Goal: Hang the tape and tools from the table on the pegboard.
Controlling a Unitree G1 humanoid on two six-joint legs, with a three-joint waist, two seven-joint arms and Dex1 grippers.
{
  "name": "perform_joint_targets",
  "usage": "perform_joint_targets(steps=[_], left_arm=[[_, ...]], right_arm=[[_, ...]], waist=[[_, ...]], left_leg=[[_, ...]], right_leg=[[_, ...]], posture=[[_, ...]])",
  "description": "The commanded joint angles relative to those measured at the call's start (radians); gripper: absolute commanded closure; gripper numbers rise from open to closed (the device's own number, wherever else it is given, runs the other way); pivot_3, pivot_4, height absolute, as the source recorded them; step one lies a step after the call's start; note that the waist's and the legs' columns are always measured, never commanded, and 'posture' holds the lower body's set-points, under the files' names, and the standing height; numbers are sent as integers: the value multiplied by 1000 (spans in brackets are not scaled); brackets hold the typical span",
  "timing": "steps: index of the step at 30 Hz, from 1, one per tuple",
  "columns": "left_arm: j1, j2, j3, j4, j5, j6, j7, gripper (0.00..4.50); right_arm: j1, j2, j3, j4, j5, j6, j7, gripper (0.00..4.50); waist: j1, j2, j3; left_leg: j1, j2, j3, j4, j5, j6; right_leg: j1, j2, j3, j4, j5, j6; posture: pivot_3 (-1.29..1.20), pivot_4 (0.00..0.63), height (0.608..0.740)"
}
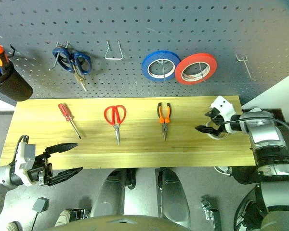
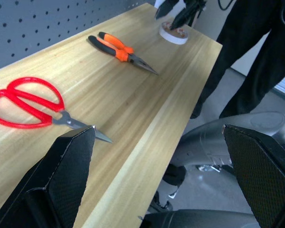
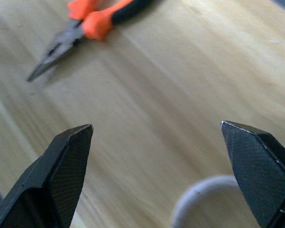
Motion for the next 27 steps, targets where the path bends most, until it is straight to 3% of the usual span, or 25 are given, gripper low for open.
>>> perform_joint_targets(steps=[1, 9, 15, 27], left_arm=[[-5, 4, -11, -35, 1, -17, -11, 15], [-167, -1, -122, 45, 86, -67, -25, 15], [-362, -90, -251, 162, 195, -133, 36, 15], [-615, -212, -446, 294, 400, -166, 176, 15]], right_arm=[[33, -57, -41, -15, -9, 41, -18, 0], [104, -90, -15, -94, -15, 164, -21, 0], [64, -33, 15, -36, -51, 154, -82, 0], [22, 29, 46, 37, -100, 143, -122, 0]], waist=[[1, 0, 0], [-4, 0, 0], [-3, 0, 0], [-1, -1, 0]], left_leg=[[0, 0, 0, 0, 0, 0], [-1, 0, 0, 0, 0, 0], [-2, 0, 1, 1, 0, 0], [-6, -1, 1, 5, 4, 0]], right_leg=[[0, 0, 0, 0, 0, 0], [0, 0, -1, 0, 0, 1], [-1, 0, -1, 1, 2, 4], [-2, 1, -6, 2, 7, 14]], posture=[[105, 389, 740], [74, 376, 740], [66, 372, 740], [72, 372, 740]])
